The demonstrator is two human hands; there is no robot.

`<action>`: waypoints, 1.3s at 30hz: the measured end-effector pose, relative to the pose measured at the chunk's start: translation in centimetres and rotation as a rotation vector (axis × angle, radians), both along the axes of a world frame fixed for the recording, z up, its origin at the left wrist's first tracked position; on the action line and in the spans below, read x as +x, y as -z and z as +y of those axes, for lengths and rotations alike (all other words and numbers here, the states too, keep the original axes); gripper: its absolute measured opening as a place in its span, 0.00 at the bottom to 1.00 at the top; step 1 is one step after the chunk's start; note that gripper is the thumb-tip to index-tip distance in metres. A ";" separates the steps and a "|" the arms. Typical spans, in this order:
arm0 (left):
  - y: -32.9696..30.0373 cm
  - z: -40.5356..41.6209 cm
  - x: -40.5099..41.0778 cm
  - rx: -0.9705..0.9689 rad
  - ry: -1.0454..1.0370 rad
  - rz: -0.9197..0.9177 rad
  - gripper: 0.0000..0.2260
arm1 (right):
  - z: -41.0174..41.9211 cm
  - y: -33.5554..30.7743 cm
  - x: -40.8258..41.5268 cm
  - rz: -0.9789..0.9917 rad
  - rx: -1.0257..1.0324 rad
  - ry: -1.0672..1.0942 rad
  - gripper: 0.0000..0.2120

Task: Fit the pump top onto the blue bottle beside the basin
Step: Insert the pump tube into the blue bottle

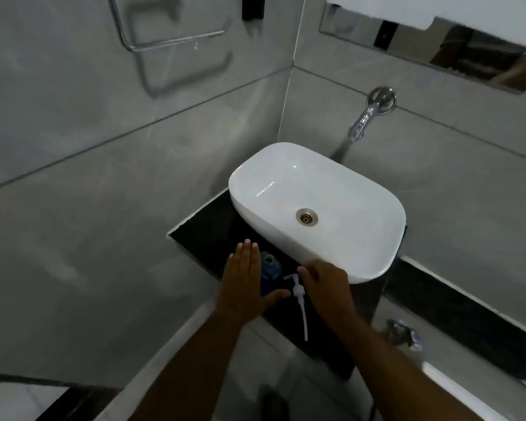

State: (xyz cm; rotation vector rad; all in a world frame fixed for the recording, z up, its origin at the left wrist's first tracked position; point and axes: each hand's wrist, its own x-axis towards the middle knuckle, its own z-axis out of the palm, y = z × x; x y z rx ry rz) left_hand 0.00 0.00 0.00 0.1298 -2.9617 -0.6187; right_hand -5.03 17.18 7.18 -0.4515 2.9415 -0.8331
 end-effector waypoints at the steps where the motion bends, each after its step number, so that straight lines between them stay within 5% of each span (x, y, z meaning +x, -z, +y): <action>1: 0.6 0.0 -0.4 0.022 -0.014 -0.013 0.54 | 0.0 1.3 -0.2 -0.068 0.047 -0.019 0.13; 9: 2.4 -0.5 -2.9 0.235 -0.106 0.043 0.53 | -1.5 7.1 -1.8 -0.228 0.319 -0.060 0.14; 15: 2.6 -0.5 -2.7 0.079 -0.100 0.096 0.49 | -2.2 8.1 -2.7 -0.204 0.362 -0.133 0.14; 20: 2.7 -0.8 -2.7 0.041 -0.092 0.115 0.48 | -1.2 4.7 -2.1 -0.132 0.085 -0.017 0.02; 24: 3.0 -0.9 -3.0 0.045 -0.089 0.084 0.48 | -0.5 -0.7 -1.2 0.170 -0.191 0.045 0.11; 28: 3.1 -0.9 -3.1 0.048 -0.096 0.086 0.48 | -1.9 -4.8 -2.6 0.116 -0.432 0.116 0.23; 39: 3.1 -0.8 -2.8 0.037 -0.105 0.100 0.48 | -4.9 -5.0 -2.5 0.118 -0.414 -0.074 0.21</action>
